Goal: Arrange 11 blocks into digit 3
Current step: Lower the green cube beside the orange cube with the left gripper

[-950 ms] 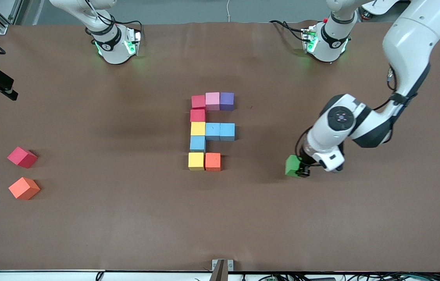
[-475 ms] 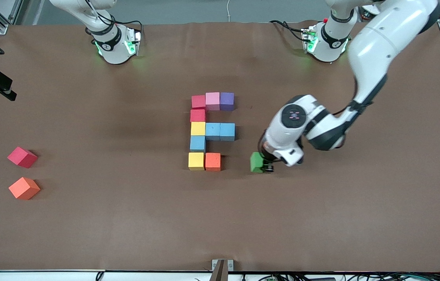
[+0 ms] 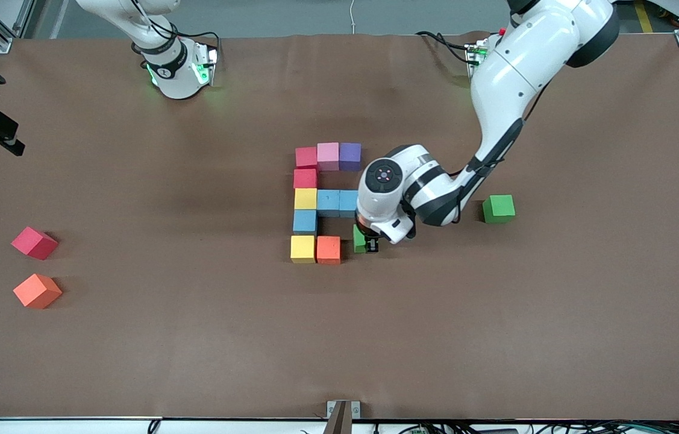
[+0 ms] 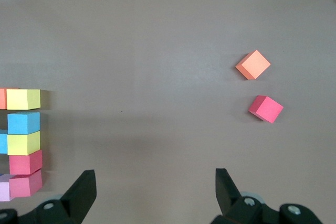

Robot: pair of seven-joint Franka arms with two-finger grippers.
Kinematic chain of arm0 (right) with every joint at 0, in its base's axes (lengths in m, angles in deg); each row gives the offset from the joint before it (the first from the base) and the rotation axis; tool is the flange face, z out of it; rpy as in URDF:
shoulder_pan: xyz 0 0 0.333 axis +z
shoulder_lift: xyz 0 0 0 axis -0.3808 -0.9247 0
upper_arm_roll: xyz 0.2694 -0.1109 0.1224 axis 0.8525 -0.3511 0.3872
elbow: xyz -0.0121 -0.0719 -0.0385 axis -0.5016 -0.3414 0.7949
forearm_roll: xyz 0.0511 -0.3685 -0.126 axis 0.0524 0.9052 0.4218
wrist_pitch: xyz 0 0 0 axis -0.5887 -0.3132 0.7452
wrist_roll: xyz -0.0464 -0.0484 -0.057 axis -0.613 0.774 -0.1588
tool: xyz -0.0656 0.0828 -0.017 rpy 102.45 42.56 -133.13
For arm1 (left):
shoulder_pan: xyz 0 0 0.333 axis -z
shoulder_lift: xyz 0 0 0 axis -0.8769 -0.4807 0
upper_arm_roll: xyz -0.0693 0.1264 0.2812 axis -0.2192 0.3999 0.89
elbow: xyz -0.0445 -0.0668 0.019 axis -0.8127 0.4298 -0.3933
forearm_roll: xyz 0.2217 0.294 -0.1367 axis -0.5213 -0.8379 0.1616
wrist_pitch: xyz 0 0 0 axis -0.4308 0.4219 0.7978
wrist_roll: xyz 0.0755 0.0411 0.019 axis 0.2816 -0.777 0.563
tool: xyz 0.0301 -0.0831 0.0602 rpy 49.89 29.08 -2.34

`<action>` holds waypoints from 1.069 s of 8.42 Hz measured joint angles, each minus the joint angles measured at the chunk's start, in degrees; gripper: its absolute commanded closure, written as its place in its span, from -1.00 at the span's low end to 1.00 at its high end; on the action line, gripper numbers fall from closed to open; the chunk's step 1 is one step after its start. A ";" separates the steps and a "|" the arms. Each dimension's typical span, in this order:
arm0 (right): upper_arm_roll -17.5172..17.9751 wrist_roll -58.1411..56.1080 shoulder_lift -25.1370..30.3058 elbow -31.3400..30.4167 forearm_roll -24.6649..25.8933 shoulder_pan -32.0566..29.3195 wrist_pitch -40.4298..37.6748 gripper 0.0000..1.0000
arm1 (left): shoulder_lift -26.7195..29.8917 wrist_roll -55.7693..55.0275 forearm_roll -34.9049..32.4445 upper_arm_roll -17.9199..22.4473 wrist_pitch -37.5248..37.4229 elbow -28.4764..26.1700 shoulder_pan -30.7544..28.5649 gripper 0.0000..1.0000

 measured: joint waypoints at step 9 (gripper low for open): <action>0.24 0.00 0.00 0.00 0.00 0.36 0.02 -0.99 | -2.10 4.52 0.36 4.96 -0.06 5.86 5.62 0.33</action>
